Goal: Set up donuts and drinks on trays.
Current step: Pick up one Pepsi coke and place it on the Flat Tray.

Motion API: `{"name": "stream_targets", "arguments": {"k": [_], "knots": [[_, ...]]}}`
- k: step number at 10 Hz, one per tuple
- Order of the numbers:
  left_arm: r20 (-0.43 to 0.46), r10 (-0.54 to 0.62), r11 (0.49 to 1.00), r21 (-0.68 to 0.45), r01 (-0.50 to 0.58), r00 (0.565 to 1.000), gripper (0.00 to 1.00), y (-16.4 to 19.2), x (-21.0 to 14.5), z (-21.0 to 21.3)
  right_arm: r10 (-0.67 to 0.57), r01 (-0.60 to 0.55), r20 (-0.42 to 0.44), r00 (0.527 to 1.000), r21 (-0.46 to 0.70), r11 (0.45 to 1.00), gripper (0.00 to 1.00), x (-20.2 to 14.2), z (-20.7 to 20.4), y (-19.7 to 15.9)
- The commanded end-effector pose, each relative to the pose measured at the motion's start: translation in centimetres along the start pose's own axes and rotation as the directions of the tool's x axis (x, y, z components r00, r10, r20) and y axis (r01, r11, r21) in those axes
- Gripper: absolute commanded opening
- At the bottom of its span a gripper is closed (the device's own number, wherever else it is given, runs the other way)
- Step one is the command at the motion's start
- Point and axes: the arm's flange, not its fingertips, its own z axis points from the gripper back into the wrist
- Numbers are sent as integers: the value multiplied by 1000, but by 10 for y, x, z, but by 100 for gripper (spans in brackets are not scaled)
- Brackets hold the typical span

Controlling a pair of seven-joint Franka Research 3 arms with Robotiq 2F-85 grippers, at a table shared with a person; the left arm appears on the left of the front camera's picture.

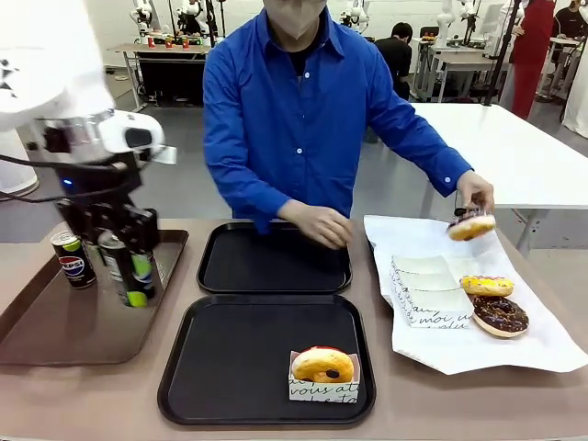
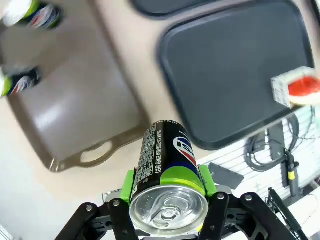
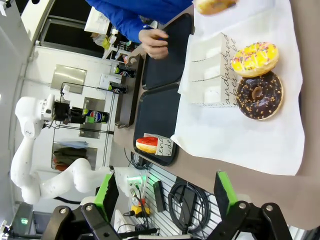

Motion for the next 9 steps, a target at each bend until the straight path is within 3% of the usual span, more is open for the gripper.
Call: {"name": "stream_targets", "arguments": {"k": [1,5,9], "knots": [[23,-137,991,2,137,990,59,-41,6,-12,6,-6,0,1000,9,1000,100,0,0,0],[-7,-288,957,39,288,958,59,-105,40,-55,6,-6,0,1000,9,1000,100,0,0,0],[-34,-334,940,55,335,942,59,-115,64,-97,6,-6,0,1000,9,1000,100,0,0,0]]}}
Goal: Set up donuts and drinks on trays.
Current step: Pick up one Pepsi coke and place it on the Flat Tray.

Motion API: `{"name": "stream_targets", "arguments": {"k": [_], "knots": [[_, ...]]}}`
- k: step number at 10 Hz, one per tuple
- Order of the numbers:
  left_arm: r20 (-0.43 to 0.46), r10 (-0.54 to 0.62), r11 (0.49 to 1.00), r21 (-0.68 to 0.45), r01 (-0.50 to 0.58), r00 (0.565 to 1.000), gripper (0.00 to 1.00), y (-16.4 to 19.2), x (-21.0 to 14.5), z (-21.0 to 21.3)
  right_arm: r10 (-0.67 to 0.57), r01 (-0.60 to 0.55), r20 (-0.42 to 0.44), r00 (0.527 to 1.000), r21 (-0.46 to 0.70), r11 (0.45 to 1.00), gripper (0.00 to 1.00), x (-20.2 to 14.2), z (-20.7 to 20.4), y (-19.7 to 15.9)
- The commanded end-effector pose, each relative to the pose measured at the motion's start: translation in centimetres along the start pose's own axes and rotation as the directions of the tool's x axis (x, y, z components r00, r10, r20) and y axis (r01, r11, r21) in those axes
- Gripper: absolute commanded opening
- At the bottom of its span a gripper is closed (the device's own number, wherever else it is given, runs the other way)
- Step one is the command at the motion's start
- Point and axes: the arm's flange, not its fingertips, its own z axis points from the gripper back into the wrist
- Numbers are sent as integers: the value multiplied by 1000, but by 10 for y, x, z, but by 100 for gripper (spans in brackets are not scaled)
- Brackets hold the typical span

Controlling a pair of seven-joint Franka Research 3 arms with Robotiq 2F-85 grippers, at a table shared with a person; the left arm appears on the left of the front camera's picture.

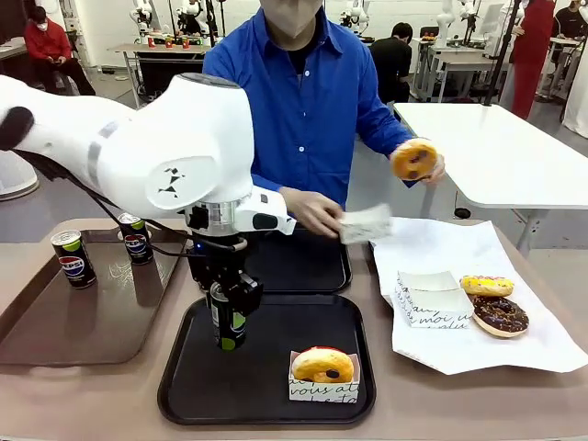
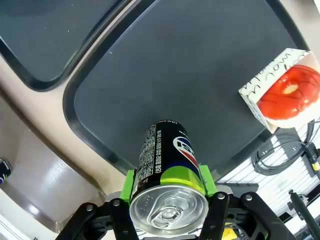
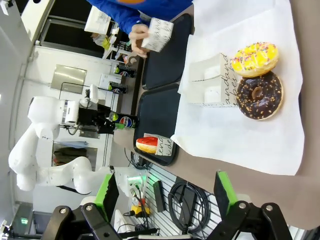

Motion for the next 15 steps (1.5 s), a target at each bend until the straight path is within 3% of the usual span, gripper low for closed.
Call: {"name": "stream_targets", "arguments": {"k": [1,6,7,8,10,11,12,15], "knots": [[24,-16,1000,9,16,1000,59,2,7,-7,6,-6,0,1000,9,1000,100,0,0,0],[25,-38,999,-22,38,999,59,10,4,-37,6,-6,0,1000,9,1000,100,0,0,0],[24,-39,999,-23,40,999,68,10,3,-39,6,-6,0,1000,9,1000,100,0,0,0],[38,-47,999,-26,48,998,100,8,1,-36,6,-6,0,1000,9,1000,100,0,0,0],[77,-63,998,-19,65,995,100,6,-8,-11,6,-6,0,1000,9,1000,100,0,0,0],[103,-57,998,-12,59,993,90,4,-16,6,6,-6,0,1000,9,1000,100,0,0,0],[121,-42,999,-3,43,992,99,3,-26,21,6,-6,0,1000,9,1000,100,0,0,0],[187,-20,1000,-8,22,982,100,3,-71,60,6,-6,0,1000,9,1000,100,0,0,0]]}}
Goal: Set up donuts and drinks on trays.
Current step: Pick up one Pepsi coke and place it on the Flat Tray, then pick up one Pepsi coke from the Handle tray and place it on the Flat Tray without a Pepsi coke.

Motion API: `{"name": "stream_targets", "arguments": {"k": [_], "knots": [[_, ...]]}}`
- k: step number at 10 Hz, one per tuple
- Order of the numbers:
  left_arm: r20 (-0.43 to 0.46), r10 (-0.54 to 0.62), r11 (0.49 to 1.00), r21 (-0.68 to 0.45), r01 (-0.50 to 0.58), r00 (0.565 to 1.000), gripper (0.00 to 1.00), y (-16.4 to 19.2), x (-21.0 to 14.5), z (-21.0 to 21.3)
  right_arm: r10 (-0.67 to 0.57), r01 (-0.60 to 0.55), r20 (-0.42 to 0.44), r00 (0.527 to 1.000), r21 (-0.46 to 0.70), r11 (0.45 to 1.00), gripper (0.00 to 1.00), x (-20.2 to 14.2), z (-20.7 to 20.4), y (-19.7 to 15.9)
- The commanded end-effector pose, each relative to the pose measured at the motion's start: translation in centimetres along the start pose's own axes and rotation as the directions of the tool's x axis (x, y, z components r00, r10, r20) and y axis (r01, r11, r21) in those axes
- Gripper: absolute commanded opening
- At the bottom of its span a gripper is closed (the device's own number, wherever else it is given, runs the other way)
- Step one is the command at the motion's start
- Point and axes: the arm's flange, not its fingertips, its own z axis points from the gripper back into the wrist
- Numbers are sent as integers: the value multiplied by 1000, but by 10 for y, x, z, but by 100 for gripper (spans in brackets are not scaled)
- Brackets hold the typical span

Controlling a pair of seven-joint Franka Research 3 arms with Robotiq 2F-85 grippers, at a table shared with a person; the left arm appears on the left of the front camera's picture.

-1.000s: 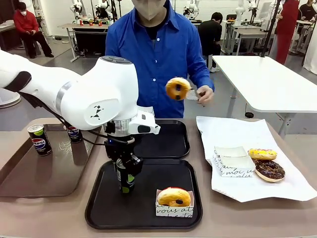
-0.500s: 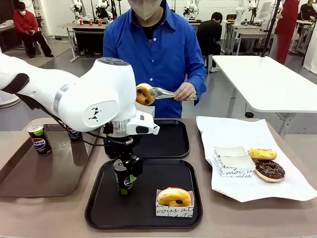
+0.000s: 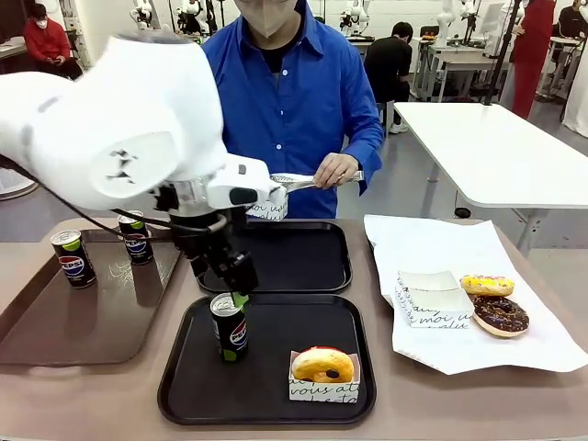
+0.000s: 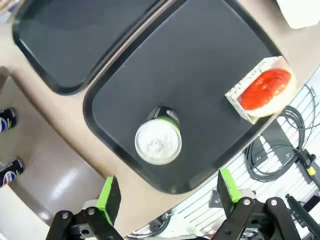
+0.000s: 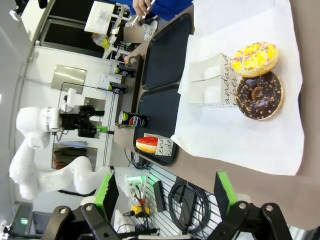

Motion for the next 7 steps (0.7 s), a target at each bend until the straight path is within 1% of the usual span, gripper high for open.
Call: {"name": "stream_targets", "arguments": {"k": [1,2,4,6,7], "knots": [[-4,-27,999,-31,26,1000,100,4,-40,8,6,-6,0,1000,9,1000,100,0,0,0],[-3,-11,1000,-7,11,1000,100,11,-50,12,6,-6,0,1000,9,1000,100,0,0,0],[5,67,998,-20,-66,998,100,32,-74,14,6,-6,0,1000,9,1000,100,0,0,0],[2,116,993,-30,-116,993,100,42,-87,14,6,-6,0,1000,9,1000,100,0,0,0],[-26,130,991,-26,-131,991,100,43,-86,14,6,-6,0,1000,9,1000,100,0,0,0]]}}
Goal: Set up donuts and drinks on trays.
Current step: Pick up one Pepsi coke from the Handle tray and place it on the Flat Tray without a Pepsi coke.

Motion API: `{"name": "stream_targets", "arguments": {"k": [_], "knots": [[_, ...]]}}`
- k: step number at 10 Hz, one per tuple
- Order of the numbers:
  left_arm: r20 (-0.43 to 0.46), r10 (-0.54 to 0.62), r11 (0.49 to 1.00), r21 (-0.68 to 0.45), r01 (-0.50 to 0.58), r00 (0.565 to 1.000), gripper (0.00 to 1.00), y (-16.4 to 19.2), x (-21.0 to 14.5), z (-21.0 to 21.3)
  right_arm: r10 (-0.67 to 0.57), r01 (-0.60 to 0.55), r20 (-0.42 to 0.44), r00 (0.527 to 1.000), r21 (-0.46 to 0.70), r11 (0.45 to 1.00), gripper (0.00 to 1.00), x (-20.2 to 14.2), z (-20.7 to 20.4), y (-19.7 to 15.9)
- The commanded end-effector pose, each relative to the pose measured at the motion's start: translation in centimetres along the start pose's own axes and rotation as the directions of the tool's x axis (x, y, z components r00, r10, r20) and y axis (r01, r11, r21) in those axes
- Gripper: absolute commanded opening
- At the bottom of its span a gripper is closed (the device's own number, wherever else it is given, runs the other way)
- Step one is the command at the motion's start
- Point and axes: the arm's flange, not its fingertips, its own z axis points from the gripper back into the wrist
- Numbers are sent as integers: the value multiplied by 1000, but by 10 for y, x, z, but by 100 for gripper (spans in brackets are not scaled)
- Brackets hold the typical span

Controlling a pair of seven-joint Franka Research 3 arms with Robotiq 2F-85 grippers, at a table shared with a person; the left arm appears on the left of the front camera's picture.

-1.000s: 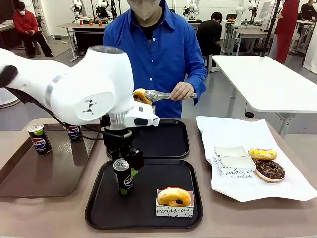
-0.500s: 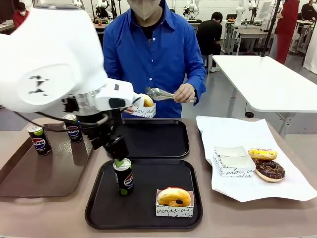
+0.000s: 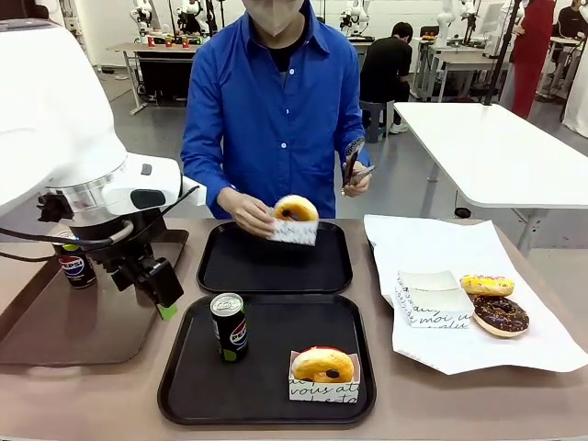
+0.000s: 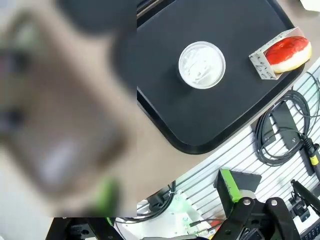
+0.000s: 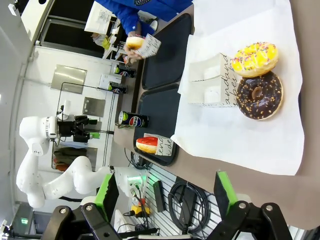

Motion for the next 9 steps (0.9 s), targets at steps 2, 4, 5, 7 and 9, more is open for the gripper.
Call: {"name": "stream_targets", "arguments": {"k": [2,4,5,7,9], "knots": [[7,-13,1000,4,13,1000,100,-4,5,0,6,-6,0,1000,9,1000,100,0,0,0],[7,-13,1000,4,13,1000,100,-4,5,0,6,-6,0,1000,9,1000,100,0,0,0],[0,-7,1000,3,7,1000,100,-3,1,0,6,-6,0,1000,9,1000,100,0,0,0],[15,45,999,27,-45,999,100,43,36,25,6,-6,0,1000,9,1000,100,0,0,0],[19,158,987,18,-158,987,100,115,39,46,6,-6,0,1000,9,1000,100,0,0,0]]}}
